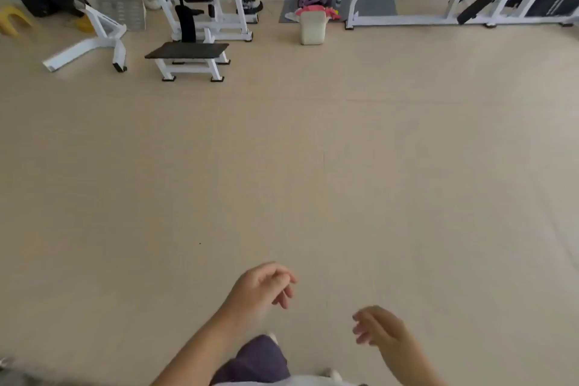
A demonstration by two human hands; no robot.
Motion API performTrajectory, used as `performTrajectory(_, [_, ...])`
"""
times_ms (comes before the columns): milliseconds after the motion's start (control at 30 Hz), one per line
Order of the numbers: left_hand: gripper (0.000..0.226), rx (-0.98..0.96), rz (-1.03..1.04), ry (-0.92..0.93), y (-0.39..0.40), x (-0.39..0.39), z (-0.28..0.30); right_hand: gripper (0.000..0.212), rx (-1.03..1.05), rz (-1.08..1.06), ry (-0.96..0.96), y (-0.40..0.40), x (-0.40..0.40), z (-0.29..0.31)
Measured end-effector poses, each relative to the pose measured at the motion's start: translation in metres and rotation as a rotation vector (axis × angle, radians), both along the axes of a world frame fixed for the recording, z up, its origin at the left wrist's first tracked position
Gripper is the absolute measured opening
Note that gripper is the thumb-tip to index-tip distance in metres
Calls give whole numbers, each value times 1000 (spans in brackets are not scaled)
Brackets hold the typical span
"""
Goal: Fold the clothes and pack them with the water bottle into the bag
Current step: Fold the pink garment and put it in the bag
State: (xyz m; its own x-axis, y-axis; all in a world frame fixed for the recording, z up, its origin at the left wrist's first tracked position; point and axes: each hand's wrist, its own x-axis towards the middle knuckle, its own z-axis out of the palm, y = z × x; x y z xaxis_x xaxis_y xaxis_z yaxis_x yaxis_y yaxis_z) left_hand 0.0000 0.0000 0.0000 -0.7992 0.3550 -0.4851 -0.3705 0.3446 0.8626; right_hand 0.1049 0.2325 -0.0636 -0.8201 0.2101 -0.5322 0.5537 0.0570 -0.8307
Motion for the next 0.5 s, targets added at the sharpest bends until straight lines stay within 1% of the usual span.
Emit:
performTrajectory(67, [26, 9, 22, 10, 3, -14, -3, 27, 32, 76, 101, -1, -34, 21])
performTrajectory(167, [30, 67, 123, -30, 5, -45, -10, 27, -33, 157, 237, -3, -95, 52])
performTrajectory(300, [35, 75, 172, -17, 11, -111, -29, 25, -92, 203, 323, -4, -185, 66])
performTrajectory(400, [33, 99, 166, -11, 17, -184, -37, 23, -72, 203, 325, -2, -263, 68])
performTrajectory(500, [26, 137, 112, -8, 28, -261, -31, 22, -54, 195, 273, 6, -328, 70])
